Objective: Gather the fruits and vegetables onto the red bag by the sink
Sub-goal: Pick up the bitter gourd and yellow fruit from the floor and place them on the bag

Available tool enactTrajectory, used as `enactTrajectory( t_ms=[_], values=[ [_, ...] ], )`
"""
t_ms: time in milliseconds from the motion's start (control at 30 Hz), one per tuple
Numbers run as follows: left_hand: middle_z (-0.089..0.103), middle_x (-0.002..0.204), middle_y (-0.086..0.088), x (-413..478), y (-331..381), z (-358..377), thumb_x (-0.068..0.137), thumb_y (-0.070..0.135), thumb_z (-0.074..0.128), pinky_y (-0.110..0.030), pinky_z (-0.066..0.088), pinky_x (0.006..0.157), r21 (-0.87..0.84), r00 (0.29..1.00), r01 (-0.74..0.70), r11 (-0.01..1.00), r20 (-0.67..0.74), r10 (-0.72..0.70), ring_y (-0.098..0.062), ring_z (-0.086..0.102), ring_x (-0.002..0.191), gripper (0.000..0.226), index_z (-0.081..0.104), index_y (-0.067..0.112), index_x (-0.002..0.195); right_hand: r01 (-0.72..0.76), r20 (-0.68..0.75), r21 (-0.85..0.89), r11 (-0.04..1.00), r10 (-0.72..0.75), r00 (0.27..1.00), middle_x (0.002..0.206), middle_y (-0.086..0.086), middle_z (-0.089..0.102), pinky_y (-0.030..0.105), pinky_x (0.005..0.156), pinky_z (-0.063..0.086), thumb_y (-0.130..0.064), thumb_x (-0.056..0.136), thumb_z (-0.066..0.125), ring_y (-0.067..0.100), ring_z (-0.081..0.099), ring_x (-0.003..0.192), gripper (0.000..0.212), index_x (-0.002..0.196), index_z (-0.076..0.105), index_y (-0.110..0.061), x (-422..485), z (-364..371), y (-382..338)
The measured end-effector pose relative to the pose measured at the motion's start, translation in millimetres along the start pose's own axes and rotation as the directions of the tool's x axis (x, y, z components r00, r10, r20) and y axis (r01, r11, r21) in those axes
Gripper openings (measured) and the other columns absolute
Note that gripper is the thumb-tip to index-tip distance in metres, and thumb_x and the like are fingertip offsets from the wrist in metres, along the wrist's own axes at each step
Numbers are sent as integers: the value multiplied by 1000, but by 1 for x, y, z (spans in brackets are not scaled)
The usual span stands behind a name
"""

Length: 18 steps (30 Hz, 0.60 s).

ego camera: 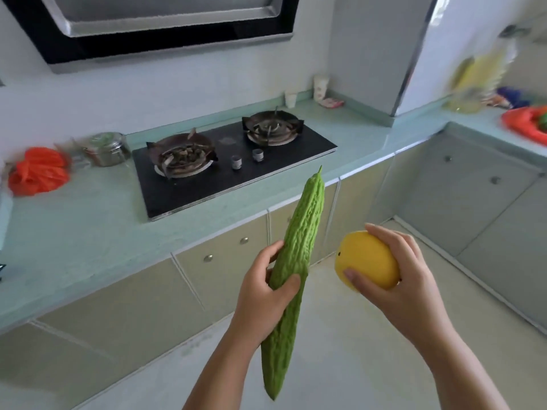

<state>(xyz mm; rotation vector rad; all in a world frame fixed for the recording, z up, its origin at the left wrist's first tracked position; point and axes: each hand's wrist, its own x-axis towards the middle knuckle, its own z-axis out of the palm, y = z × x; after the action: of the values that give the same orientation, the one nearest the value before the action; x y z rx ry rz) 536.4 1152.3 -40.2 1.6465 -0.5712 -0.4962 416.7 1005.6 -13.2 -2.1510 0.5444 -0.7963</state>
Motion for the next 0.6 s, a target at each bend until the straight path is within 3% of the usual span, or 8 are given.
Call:
enactTrajectory(
  t_ms=[133, 367, 500, 600],
  values=[
    [60, 105, 19, 61, 13, 60, 77, 20, 63, -11, 48, 68, -25, 990, -30, 999, 135, 34, 6, 60, 90, 47, 45, 45, 113, -66, -119, -63, 996, 58, 991, 113, -16, 45, 2, 74, 37, -58, 57, 62, -13, 42, 102, 59, 112, 43, -48, 32, -47, 36],
    [62, 108, 12, 159, 11, 111, 74, 24, 64, -21, 53, 76, -35, 948, -46, 998, 312, 54, 0, 61, 93, 53, 47, 35, 123, -211, -267, -81, 974, 183, 946, 114, -22, 45, 1, 74, 36, -58, 55, 63, -13, 44, 101, 61, 111, 40, -51, 88, -66, 78],
    [62, 110, 9, 228, 10, 119, 72, 27, 64, -24, 53, 79, -39, 910, -71, 997, 407, 81, -2, 61, 96, 55, 48, 34, 124, -313, -384, -52, 948, 270, 883, 110, -13, 50, 2, 64, 39, -43, 57, 80, -13, 48, 93, 66, 105, 36, -51, 136, -52, 92],
    [60, 111, 12, 278, 18, 125, 78, 20, 65, -23, 52, 80, -39, 867, -102, 994, 486, 108, 2, 59, 95, 51, 47, 37, 122, -335, -429, -22, 942, 294, 854, 103, -18, 50, 3, 61, 40, -37, 59, 82, -14, 49, 87, 61, 100, 38, -47, 173, -43, 103]
  ],
)
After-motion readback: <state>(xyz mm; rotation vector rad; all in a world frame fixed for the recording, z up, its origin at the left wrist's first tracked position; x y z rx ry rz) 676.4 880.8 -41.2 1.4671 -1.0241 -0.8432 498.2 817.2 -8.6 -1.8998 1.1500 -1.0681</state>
